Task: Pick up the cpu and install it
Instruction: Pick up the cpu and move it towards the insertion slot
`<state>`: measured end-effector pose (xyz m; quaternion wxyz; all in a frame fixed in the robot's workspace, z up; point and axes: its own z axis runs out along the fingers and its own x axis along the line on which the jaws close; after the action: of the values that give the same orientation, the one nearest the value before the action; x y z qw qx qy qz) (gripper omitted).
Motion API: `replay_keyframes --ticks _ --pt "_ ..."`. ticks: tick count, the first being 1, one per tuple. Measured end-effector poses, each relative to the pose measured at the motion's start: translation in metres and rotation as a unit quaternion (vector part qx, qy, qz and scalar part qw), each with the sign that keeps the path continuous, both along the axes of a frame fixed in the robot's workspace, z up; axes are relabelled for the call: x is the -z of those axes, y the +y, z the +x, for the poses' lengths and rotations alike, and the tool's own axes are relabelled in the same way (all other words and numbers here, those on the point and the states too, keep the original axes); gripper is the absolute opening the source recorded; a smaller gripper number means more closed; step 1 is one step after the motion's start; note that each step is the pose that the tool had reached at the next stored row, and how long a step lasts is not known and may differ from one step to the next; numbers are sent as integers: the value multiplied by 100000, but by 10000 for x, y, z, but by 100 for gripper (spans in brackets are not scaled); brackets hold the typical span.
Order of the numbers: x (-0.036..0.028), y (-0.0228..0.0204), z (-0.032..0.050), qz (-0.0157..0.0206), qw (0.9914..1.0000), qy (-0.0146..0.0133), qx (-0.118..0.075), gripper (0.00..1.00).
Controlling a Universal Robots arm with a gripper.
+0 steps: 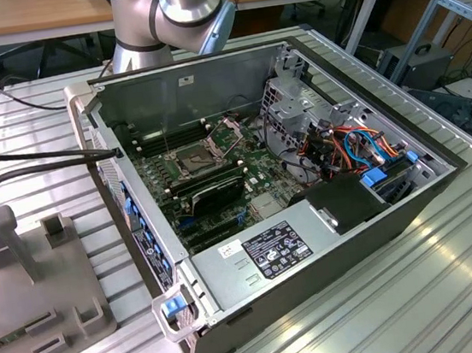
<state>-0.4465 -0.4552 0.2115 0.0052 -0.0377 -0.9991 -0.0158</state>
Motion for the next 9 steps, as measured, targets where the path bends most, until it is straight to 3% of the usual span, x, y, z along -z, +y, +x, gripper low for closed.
replay_keyframes --ticks 9 --pt "92 1 10 0 100000 13 3 66"
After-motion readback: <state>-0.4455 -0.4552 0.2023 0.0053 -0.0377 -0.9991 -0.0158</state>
